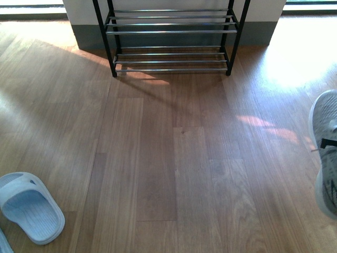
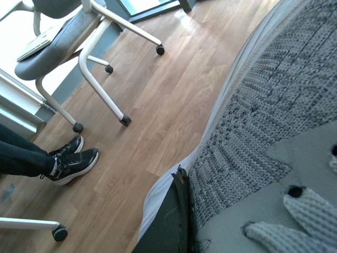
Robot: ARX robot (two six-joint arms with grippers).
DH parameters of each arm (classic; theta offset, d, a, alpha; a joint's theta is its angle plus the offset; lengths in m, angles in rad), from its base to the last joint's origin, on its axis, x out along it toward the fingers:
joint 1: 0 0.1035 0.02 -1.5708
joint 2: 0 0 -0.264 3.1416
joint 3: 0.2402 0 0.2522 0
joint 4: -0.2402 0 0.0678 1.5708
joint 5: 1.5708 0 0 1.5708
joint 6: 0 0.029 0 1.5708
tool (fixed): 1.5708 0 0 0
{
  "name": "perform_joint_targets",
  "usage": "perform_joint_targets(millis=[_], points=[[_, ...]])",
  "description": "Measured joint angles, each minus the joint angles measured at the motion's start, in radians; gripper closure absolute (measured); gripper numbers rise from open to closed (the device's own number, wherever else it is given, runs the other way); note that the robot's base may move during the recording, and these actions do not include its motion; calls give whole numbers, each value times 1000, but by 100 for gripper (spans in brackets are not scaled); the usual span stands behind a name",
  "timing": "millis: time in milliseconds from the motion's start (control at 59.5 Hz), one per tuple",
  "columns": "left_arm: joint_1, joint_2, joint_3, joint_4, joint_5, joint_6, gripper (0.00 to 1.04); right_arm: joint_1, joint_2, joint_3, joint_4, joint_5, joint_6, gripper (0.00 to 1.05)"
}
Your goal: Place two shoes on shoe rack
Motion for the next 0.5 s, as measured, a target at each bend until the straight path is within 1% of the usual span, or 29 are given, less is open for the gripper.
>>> perform_joint_targets(millis=[17, 84, 151, 235, 269, 303, 370, 454, 504], points=[[0, 0, 0, 0, 0, 0, 103, -1, -50, -30, 20, -20, -52, 103], [0, 0, 0, 0, 0, 0, 103, 8, -174, -104, 39, -60, -135, 103], [0, 0, 0, 0, 0, 0, 103, 24, -323, -187, 46, -108, -203, 103], [0, 0, 0, 0, 0, 0, 103, 32, -513, -268, 16, -174, -241, 103], [0, 0, 0, 0, 0, 0, 103, 32, -622, -310, -14, -229, -255, 103], [0, 0, 0, 0, 0, 0, 103, 32, -677, -328, -39, -248, -259, 103], [0, 0, 0, 0, 0, 0, 103, 27, -839, -381, -125, -318, -261, 103], [0, 0, 0, 0, 0, 0, 103, 16, -1062, -448, -254, -400, -257, 103], [0, 0, 0, 0, 0, 0, 103, 0, -1212, -480, -344, -473, -249, 103]])
